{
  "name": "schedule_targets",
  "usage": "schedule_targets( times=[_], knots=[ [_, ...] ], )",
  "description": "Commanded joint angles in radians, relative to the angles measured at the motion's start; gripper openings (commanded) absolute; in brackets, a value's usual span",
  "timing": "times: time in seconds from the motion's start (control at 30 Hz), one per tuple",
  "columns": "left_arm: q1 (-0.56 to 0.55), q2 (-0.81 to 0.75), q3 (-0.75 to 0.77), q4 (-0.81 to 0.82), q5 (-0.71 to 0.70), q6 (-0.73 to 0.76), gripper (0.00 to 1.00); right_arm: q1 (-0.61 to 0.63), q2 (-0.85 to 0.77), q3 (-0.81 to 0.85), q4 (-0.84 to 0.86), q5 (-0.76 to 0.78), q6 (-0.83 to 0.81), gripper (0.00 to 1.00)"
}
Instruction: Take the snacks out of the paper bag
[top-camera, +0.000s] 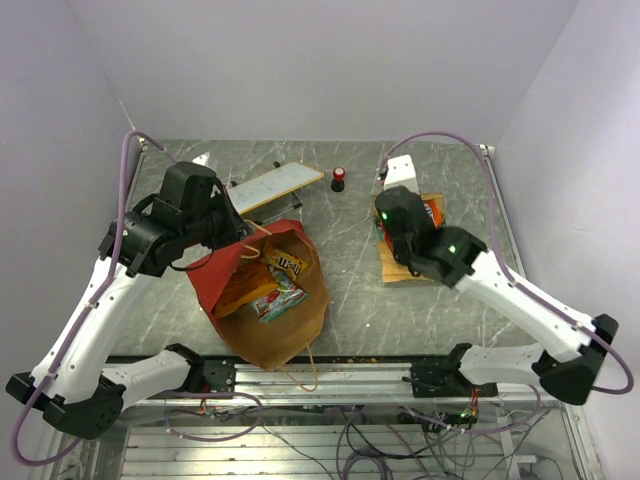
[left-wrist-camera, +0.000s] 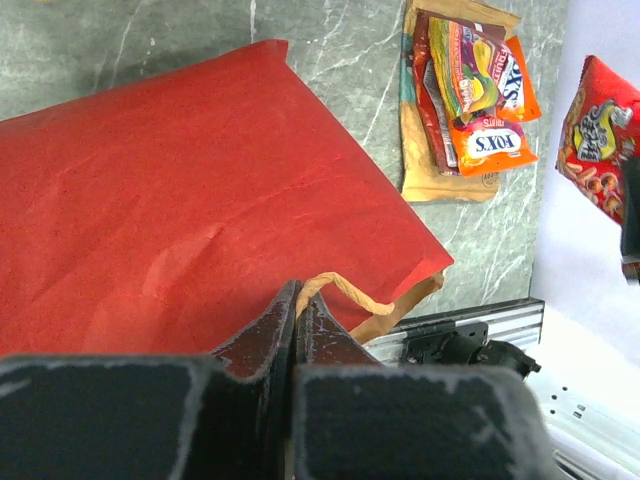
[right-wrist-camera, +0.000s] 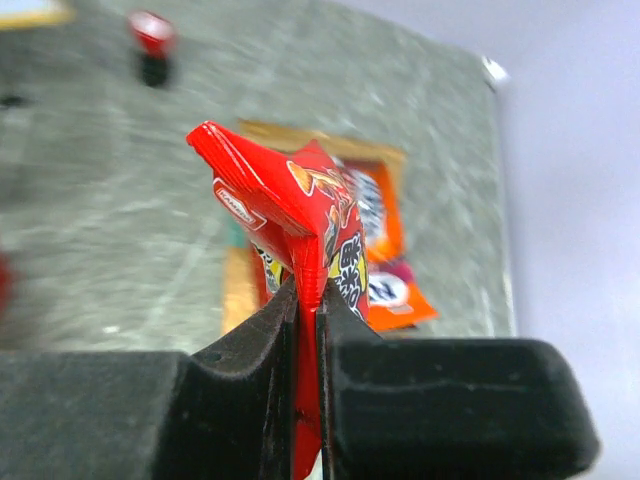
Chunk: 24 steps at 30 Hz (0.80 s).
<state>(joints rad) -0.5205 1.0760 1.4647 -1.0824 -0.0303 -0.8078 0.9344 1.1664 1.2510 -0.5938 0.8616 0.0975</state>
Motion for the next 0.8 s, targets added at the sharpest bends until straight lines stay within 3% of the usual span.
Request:
schedule_targets(
  times=[0.0,0.33,0.77],
  knots=[
    [0.007,0.010,0.033,-0.004,-0.010,0.019,0.07,-0.173,0.065,0.017,-0.168,0.090,0.136,0.00],
    [0.008,0.035,0.042,0.000,0.003,0.029,0.07,-0.335,0.209,-0.074,-0.091,0.077,0.030,0.00],
    [0.008,0.059,0.063,-0.007,0.016,0.045,0.07,-0.371,0.338,-0.202,0.034,-0.064,0.077,0.00]
  ],
)
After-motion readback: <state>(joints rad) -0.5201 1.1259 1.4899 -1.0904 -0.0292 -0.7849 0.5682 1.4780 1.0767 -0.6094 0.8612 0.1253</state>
